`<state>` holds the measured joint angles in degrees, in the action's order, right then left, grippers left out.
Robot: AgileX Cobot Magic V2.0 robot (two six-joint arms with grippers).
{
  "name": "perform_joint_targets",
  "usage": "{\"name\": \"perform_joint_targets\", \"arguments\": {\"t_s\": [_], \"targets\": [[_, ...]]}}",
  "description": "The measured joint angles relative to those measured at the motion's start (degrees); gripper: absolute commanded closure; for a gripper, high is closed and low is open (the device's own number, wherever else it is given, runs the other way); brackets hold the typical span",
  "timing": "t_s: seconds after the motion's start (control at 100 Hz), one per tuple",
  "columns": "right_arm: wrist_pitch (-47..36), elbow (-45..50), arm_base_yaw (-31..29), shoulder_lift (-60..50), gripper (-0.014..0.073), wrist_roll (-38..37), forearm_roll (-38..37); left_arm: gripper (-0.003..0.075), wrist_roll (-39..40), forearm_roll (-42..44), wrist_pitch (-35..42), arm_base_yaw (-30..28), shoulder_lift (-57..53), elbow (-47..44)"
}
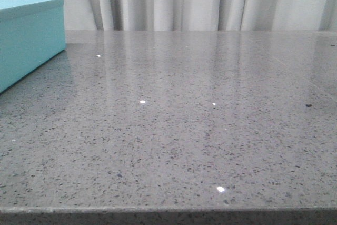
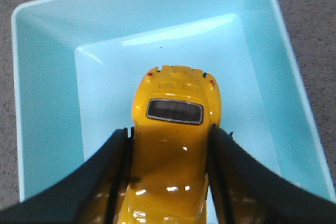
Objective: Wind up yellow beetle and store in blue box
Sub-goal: 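Lift the beetle with the left gripper and move it over the blue box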
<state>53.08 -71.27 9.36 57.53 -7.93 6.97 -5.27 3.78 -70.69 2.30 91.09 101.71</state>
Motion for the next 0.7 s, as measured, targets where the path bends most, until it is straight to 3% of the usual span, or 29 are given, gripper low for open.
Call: {"name": "perform_joint_targets", "arguments": {"t_s": [0.49,0.59,0.7], "targets": [[-0.4,0.0,0.0,0.0,0.0024,0.0,0.1,0.0542,3.8,-0.7,-1.1,-4.1,10.6,-3.4],[-0.4,0.0,0.0,0.0,0.0024,0.1,0.1,0.049,3.9,-1.4,-1.1,-4.1,11.3,-3.6],[-0.4,0.0,0.0,0.0,0.0024,0.1,0.1,0.0365,4.0,-1.7,-1.0,-4.1,11.4,-3.6]]}}
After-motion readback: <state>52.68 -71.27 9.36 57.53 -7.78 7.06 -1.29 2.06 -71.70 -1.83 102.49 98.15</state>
